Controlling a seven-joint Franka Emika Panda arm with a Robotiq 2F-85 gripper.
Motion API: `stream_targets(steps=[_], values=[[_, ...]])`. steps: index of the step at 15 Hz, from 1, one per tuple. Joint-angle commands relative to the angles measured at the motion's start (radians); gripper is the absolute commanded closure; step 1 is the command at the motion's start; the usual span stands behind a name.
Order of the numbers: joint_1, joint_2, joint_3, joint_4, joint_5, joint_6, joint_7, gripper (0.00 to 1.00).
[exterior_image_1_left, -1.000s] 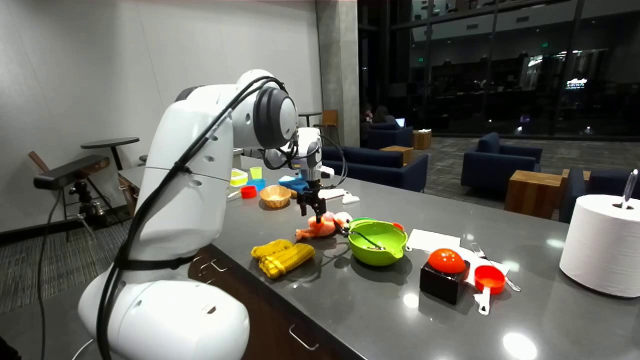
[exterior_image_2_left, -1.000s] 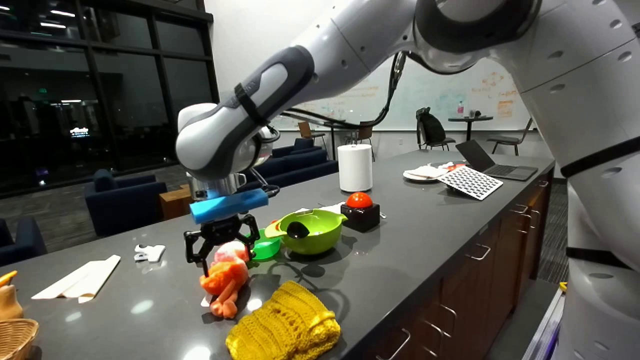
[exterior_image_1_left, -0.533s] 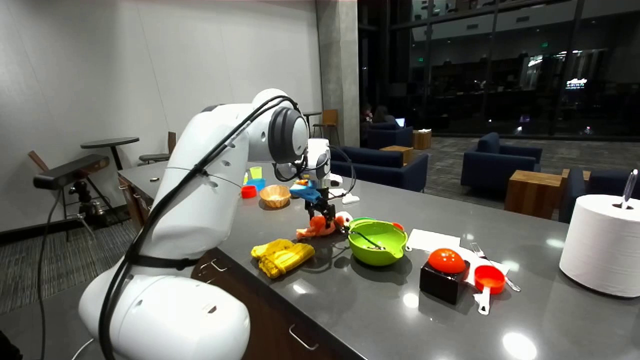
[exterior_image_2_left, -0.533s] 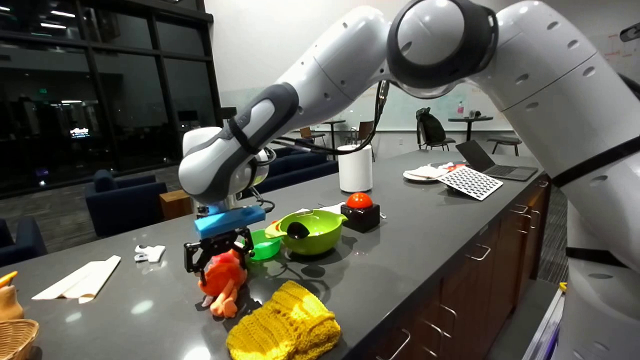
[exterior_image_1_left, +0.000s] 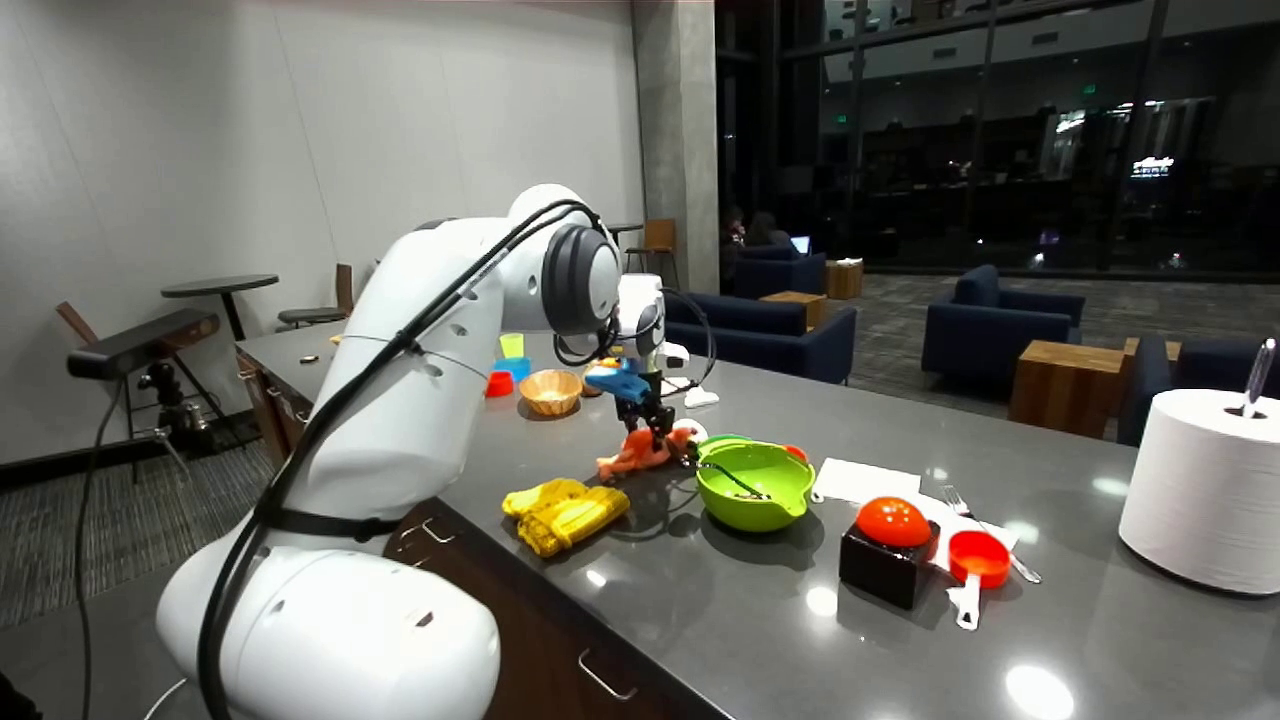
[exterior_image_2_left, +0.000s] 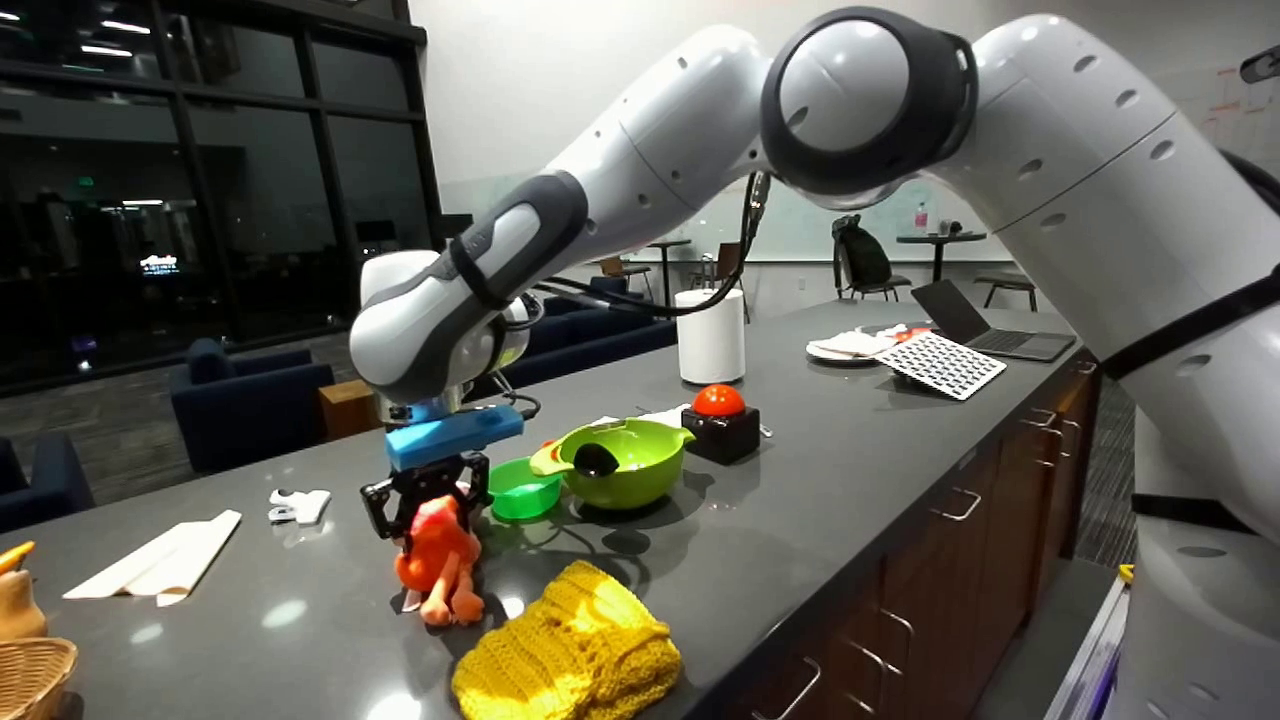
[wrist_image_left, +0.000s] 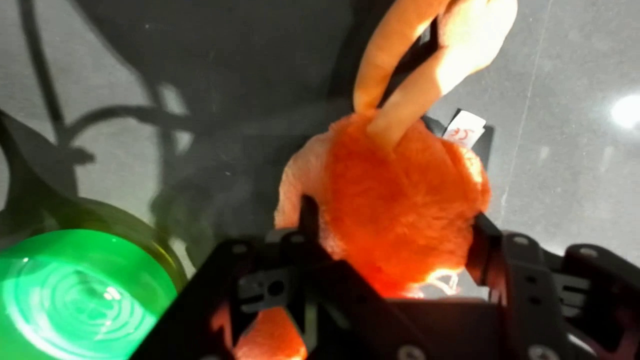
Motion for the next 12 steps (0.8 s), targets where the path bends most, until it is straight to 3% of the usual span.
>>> stream_targets(steps=[1,4,12], values=[[0.014,-0.002,-0.013,0.011,-0.001,0.018,-0.032,0.63],[0.008,-0.016,-0.01,0.006,0.006,0.025,-0.049,0.78],[0.017,-0.07,-0.025,-0.022,-0.013,0.033,-0.039,0.95]])
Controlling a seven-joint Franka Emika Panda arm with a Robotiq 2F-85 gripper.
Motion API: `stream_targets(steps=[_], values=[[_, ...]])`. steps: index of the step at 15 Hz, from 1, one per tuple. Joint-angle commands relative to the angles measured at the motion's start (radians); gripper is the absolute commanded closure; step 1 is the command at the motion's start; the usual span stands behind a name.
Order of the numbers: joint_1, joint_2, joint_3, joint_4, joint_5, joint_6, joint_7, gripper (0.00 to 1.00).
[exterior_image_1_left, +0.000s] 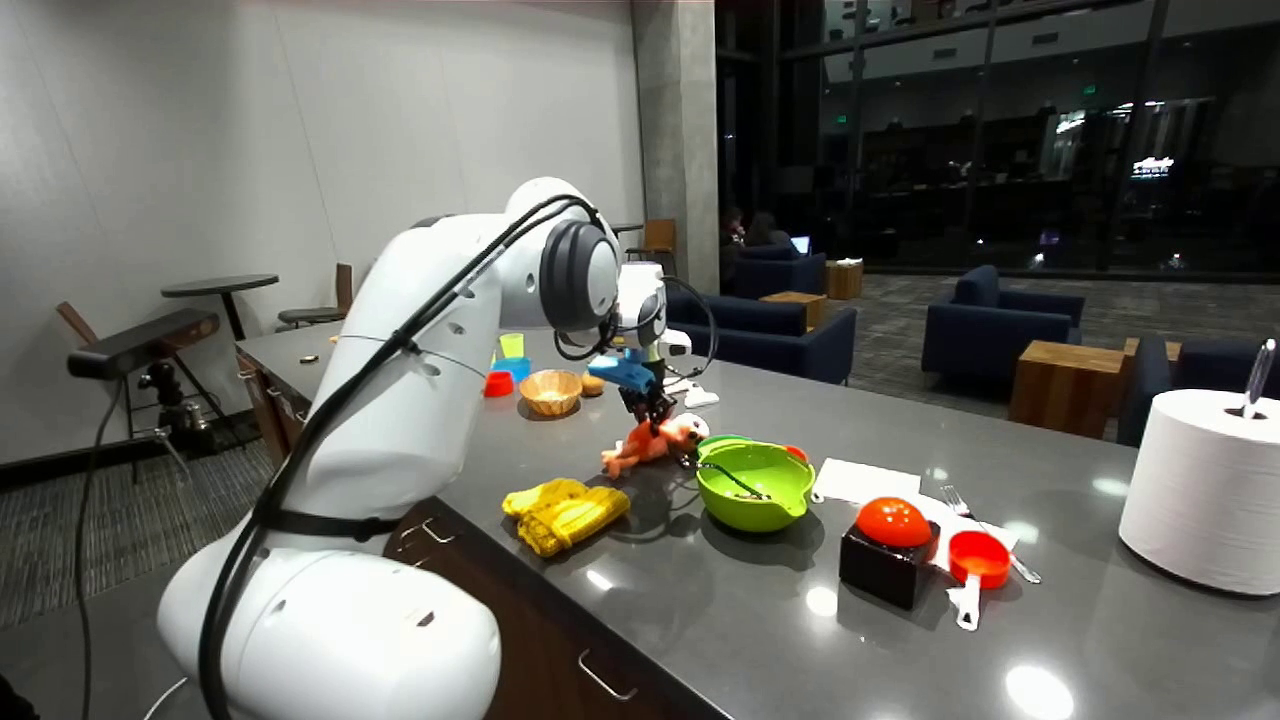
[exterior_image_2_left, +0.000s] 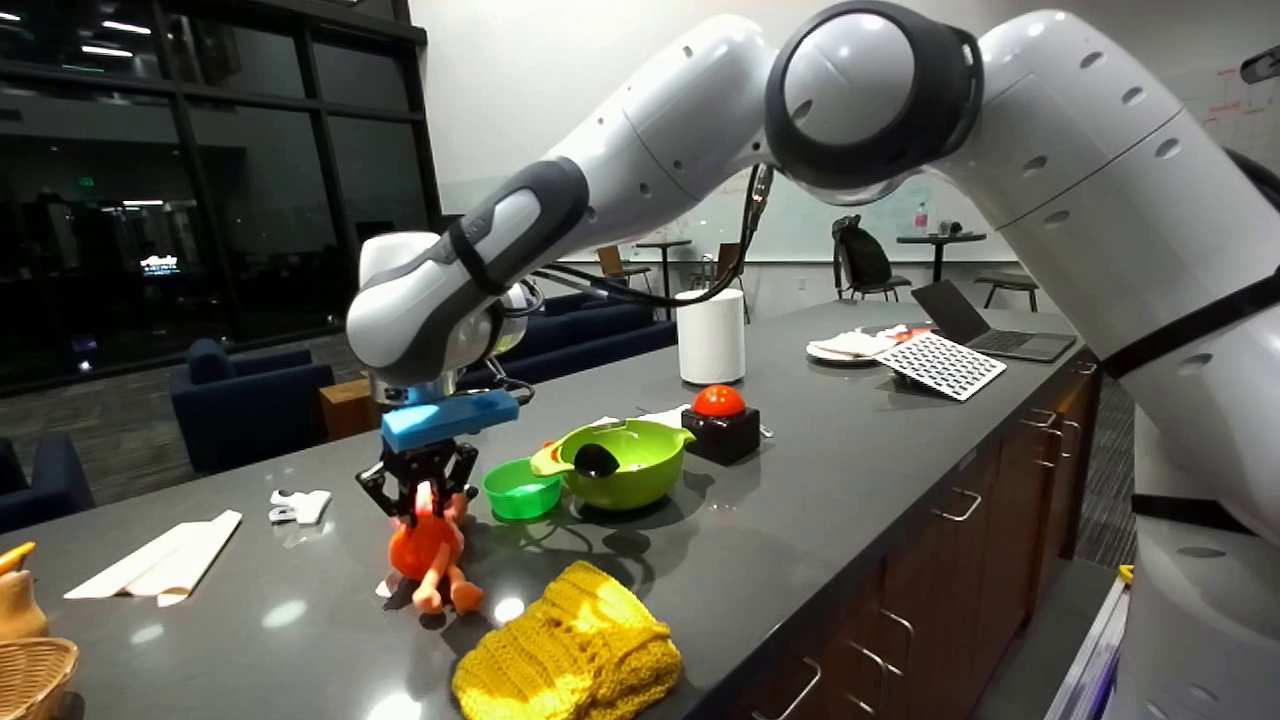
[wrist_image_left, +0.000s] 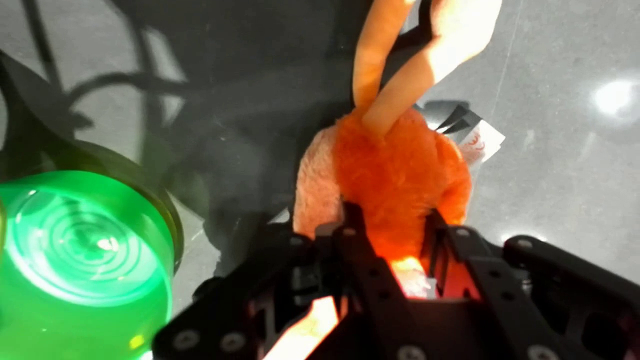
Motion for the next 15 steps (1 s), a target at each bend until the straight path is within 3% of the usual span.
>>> stream_targets(steps=[1,9,15], values=[[0.021,-0.065,-0.025,-0.043,-0.021,0.005,0.005,0.94],[0.043,-0.16,-0.049,-0.07,-0.086,-0.016,0.046,0.94],[0.06,-0.293,-0.078,-0.14,-0.2,-0.068,0.161,0.94]])
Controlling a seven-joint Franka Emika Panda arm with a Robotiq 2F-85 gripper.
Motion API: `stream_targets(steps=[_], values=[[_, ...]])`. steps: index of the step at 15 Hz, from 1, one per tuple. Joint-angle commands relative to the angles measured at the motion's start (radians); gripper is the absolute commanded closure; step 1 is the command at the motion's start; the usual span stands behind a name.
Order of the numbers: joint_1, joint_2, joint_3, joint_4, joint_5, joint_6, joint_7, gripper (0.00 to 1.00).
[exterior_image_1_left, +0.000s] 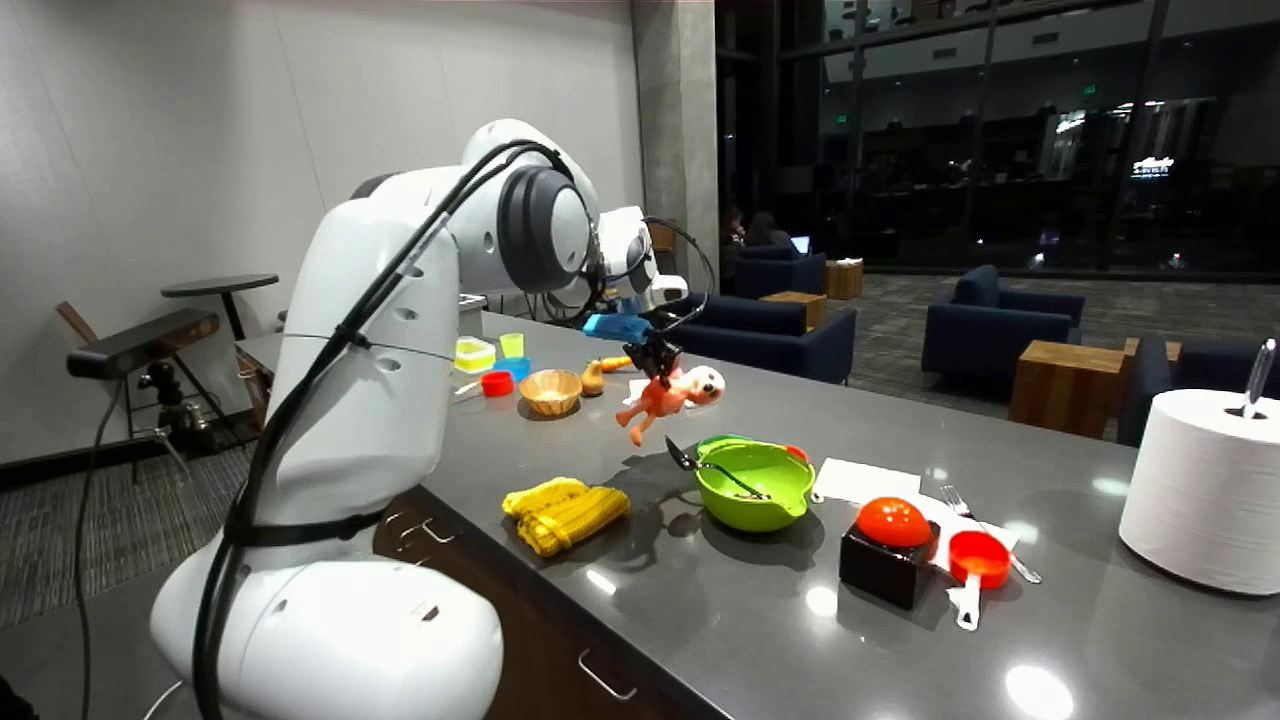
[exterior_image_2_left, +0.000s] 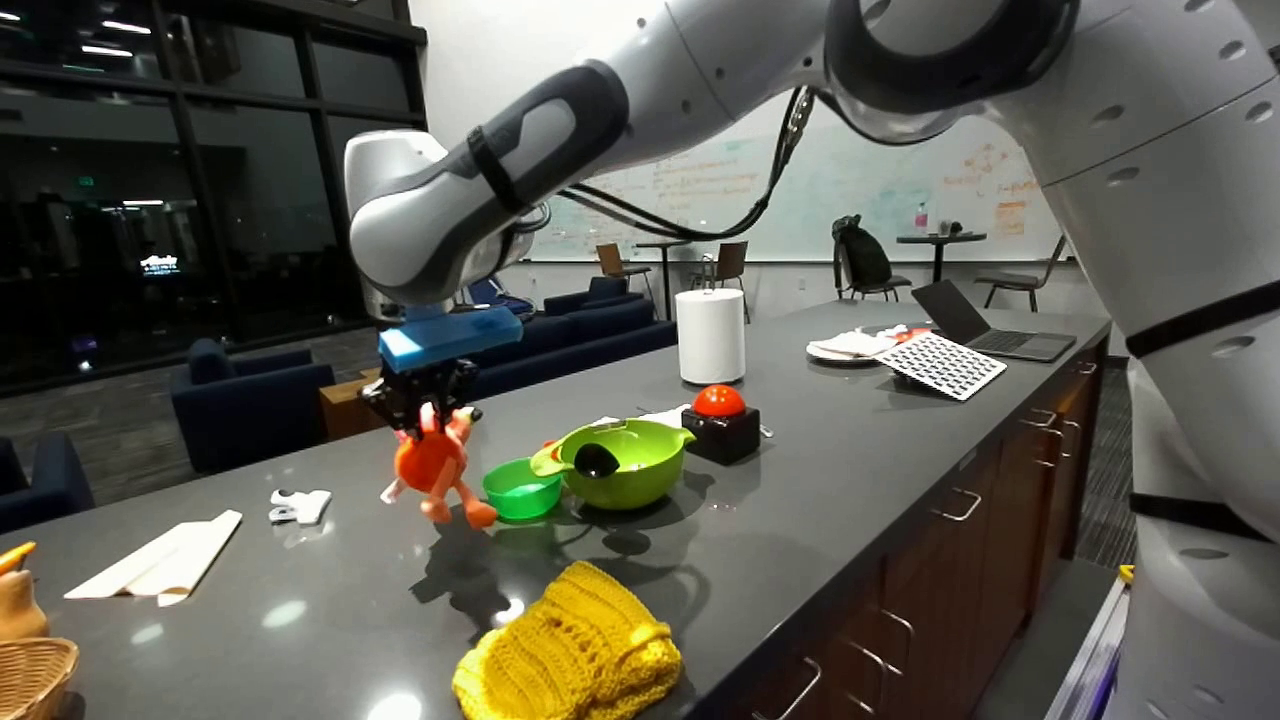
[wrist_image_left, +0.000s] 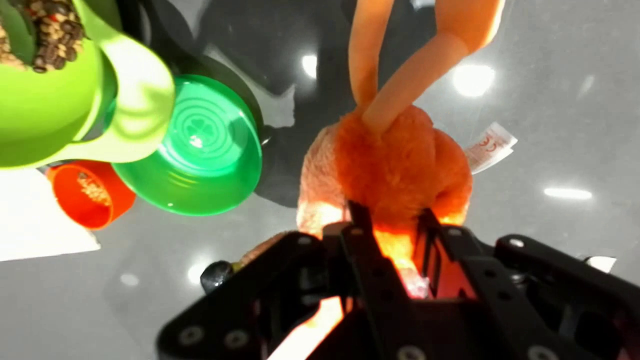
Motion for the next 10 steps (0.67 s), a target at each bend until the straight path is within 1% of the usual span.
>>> stream_targets(steps=[1,6,10], values=[[0.015,-0.142,-0.027,-0.108,-0.068,-0.052,0.098,0.94],[-0.023,-0.304,-0.014,-0.194,-0.124,-0.199,0.236,0.94],[-0.079,-0.439,0.007,-0.263,-0.158,-0.322,0.339,0.94]])
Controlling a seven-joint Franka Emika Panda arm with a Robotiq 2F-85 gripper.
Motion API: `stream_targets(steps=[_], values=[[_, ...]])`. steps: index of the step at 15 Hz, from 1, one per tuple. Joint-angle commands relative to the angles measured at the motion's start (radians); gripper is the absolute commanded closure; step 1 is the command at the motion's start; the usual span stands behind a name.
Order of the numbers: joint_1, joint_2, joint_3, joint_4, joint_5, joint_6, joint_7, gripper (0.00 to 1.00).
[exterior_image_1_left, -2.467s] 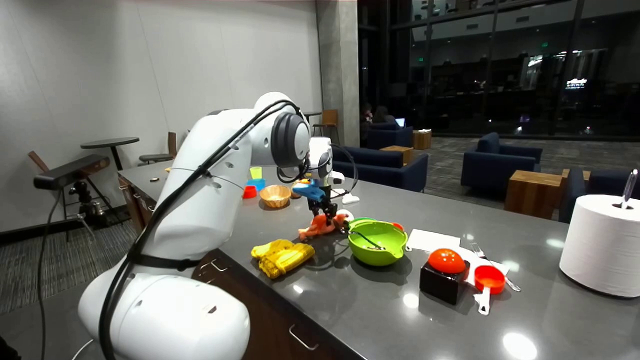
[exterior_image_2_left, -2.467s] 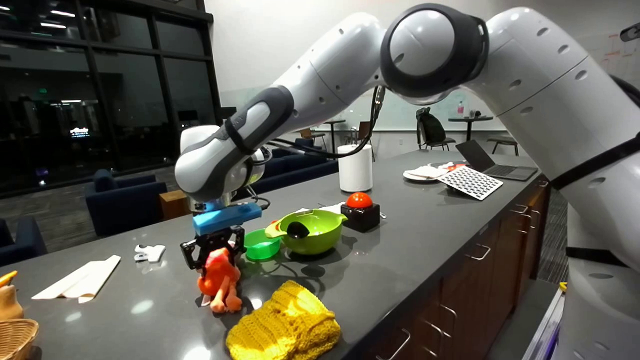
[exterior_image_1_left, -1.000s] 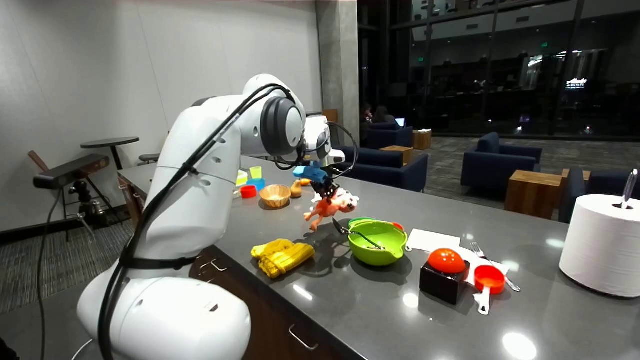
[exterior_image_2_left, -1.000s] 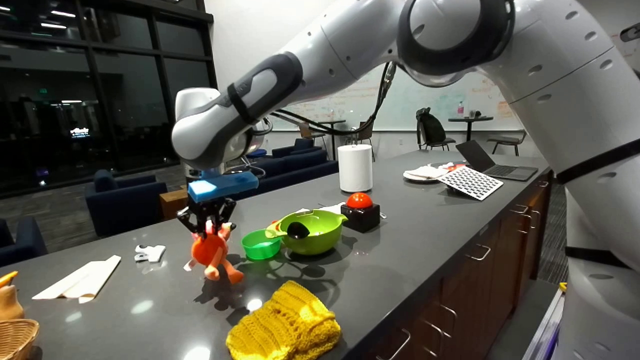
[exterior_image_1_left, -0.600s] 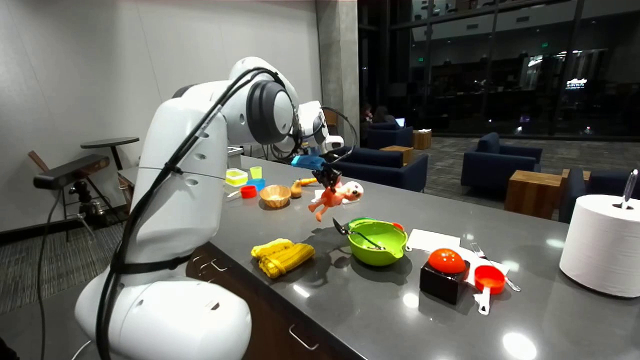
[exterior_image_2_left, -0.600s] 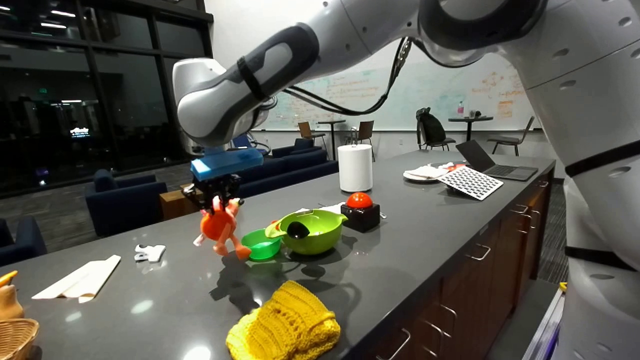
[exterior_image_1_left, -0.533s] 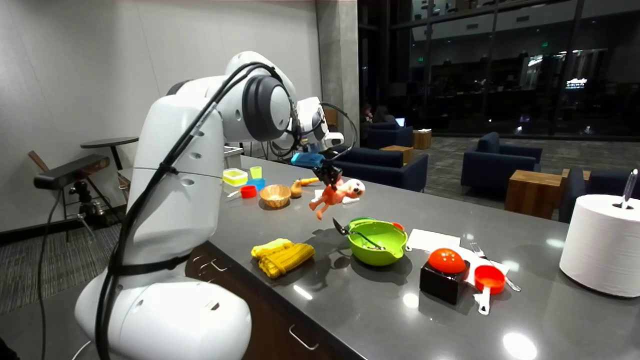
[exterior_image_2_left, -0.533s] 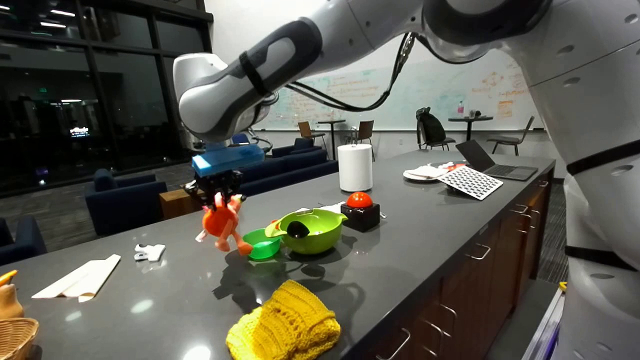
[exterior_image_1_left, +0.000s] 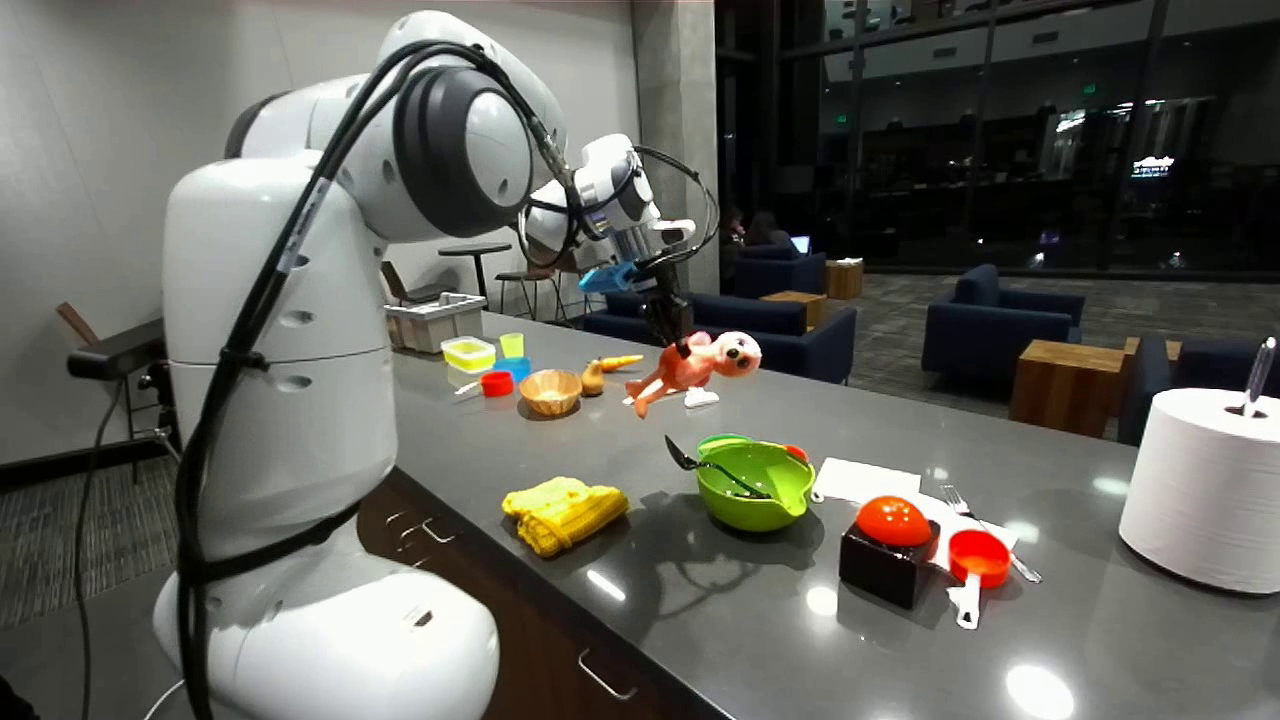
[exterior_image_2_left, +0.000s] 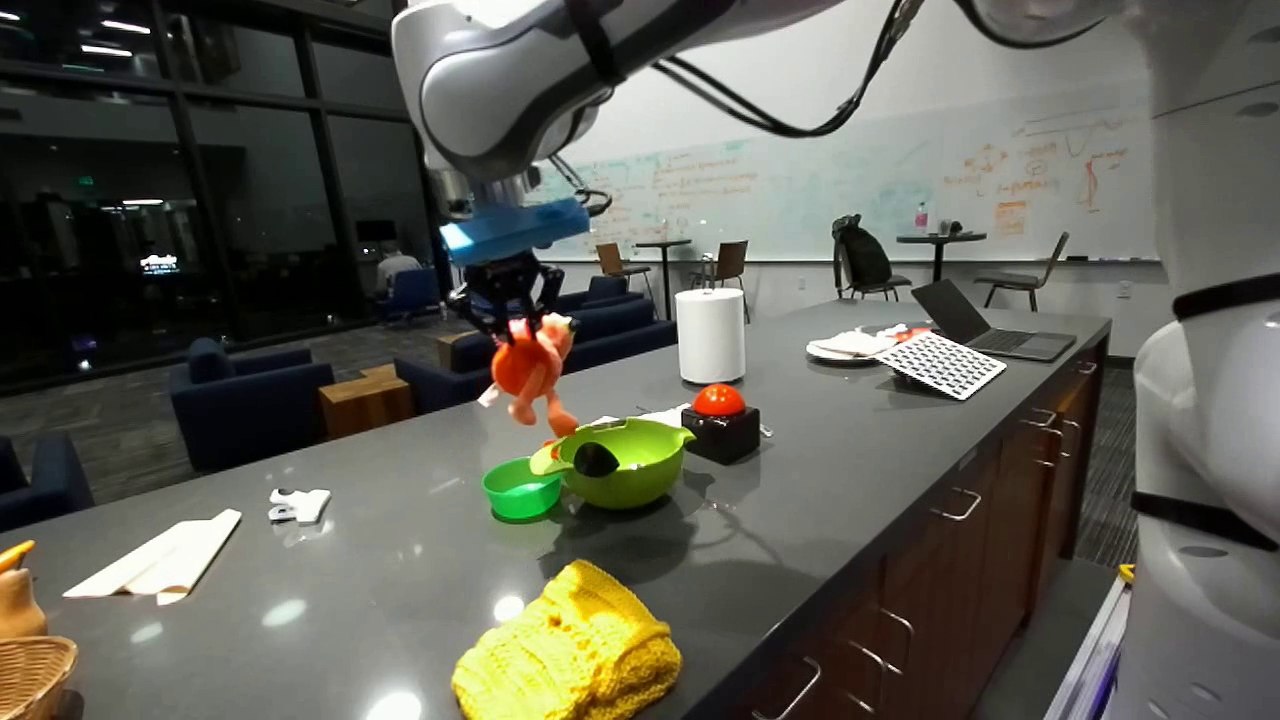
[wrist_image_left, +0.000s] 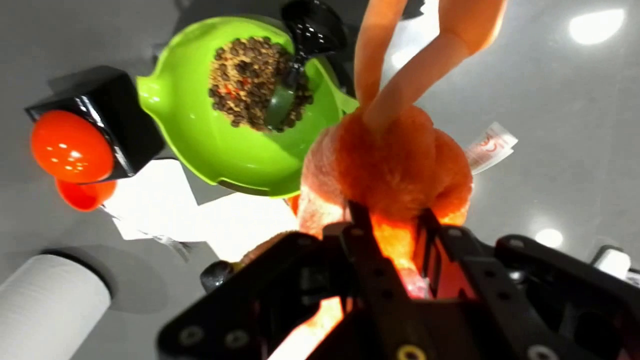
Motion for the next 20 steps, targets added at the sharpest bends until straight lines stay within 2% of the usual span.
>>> stream_targets(steps=[1,8,14,20], values=[[-0.059,-0.167,0.028,-0.117,-0.039,-0.088,0.102,0.94],[-0.19,-0.39,0.061,-0.32,-0.011,-0.144,0.207,0.94],[-0.277,-0.536,0.048,-0.564,0.058,-0.083,0.235,0.94],[-0.346,-0.603,0.037,-0.756,0.125,0.037,0.224,0.94]])
